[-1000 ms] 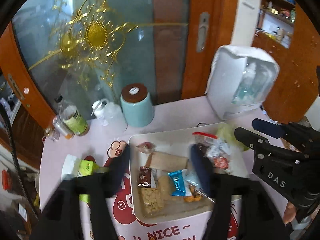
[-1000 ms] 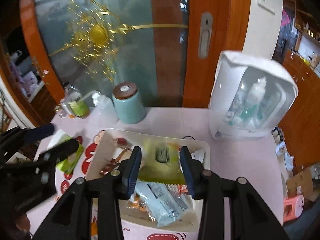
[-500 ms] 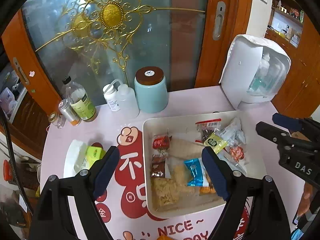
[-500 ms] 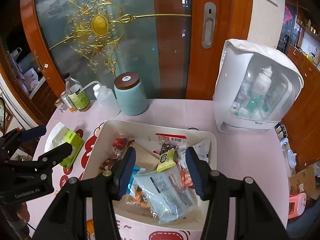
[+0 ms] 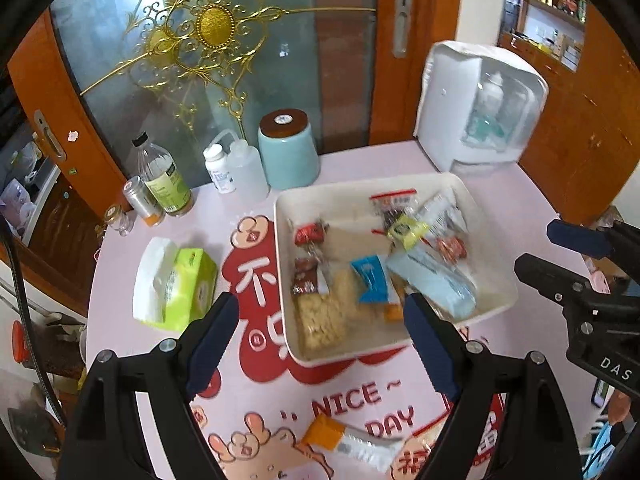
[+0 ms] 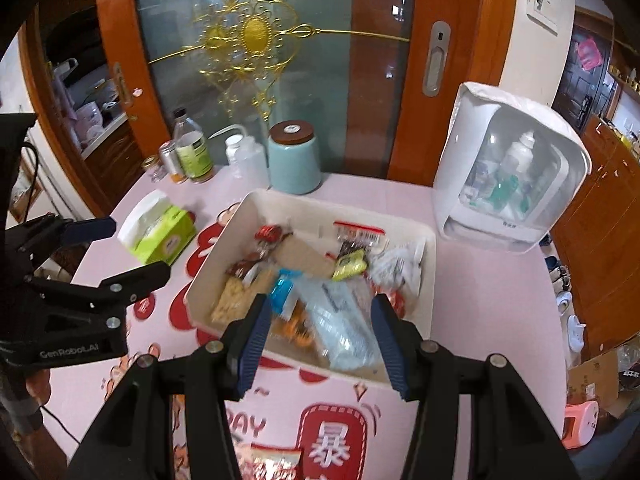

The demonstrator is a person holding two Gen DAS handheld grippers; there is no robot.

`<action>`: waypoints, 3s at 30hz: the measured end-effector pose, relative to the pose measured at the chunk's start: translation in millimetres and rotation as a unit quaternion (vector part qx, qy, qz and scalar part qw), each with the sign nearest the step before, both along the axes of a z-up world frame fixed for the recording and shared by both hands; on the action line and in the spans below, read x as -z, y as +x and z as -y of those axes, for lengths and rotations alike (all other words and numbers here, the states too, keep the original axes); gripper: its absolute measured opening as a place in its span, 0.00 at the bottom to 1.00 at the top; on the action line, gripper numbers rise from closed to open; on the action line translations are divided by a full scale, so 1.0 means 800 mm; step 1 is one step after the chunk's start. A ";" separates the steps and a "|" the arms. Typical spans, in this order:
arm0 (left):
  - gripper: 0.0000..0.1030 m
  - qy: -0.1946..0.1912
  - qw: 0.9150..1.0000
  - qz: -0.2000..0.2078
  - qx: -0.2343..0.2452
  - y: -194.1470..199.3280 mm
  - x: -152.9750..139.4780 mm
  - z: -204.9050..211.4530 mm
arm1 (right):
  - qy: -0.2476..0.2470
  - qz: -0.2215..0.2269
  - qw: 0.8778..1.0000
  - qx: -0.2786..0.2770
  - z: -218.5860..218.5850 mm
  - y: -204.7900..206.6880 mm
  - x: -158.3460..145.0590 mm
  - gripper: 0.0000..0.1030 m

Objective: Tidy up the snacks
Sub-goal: 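Withdraw both tools and reach toward the orange bar and Cookies bag, then grasp the orange-white bar with left tool while right tool grasps red Cookies bag, then carry both packs into the white tray and open both tools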

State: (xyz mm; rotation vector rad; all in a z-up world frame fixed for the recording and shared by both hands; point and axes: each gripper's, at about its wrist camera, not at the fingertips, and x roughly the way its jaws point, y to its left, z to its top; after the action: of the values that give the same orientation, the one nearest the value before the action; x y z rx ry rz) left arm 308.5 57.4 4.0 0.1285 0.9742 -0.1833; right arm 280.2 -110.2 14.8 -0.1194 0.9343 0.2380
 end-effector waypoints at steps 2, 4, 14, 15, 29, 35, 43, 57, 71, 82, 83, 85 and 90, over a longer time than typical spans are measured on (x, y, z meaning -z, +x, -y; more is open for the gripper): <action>0.81 0.001 1.000 -0.003 0.000 -0.017 0.001 0.001 | 0.003 -0.003 1.000 -0.004 0.002 -0.018 0.003 0.51; 0.81 -0.001 1.000 -0.009 0.000 -0.033 0.005 0.003 | 0.001 -0.007 1.000 -0.008 0.003 -0.037 0.011 0.51; 0.81 -0.029 0.999 -0.020 -0.016 -0.110 0.045 0.010 | -0.007 -0.036 0.999 -0.008 0.009 -0.110 0.080 0.52; 0.81 -0.035 0.999 -0.020 -0.021 -0.114 0.050 0.008 | -0.008 -0.038 0.999 -0.007 0.010 -0.117 0.088 0.52; 0.81 -0.050 0.987 -0.078 -0.132 -0.151 0.171 -0.033 | 0.020 -0.108 0.993 0.040 0.024 -0.172 0.204 0.52; 0.81 -0.054 0.978 -0.121 -0.162 -0.145 0.224 -0.045 | 0.020 -0.135 0.990 0.045 0.020 -0.182 0.241 0.52; 0.81 -0.084 0.961 -0.173 -0.197 -0.131 0.276 -0.053 | 0.027 -0.157 0.986 0.041 0.007 -0.187 0.268 0.52; 0.81 -0.047 0.961 -0.198 -0.190 -0.109 0.307 -0.008 | -0.012 -0.151 0.988 0.020 -0.029 -0.191 0.288 0.62; 0.34 -0.045 0.981 -0.165 -0.096 -0.154 0.287 0.032 | -0.023 -0.128 0.992 0.009 -0.026 -0.195 0.286 0.48; 0.31 -0.088 0.984 -0.137 -0.074 -0.198 0.258 -0.001 | 0.016 -0.128 0.991 0.032 0.004 -0.207 0.267 0.47; 0.31 -0.090 0.984 -0.136 -0.073 -0.198 0.251 -0.026 | 0.018 -0.127 0.991 0.034 0.004 -0.207 0.264 0.47; 0.31 -0.096 0.984 -0.132 -0.072 -0.202 0.243 -0.030 | 0.025 -0.123 0.991 0.038 0.009 -0.208 0.257 0.46; 0.31 -0.110 0.986 -0.115 -0.058 -0.210 0.205 -0.040 | 0.049 -0.106 0.992 0.046 0.015 -0.204 0.232 0.46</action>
State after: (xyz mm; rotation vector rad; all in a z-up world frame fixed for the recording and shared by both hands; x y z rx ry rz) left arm 140.6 89.1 -160.3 -0.1557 1.1813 -0.1995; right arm 117.2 -122.4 -170.6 0.0411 1.1353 0.2135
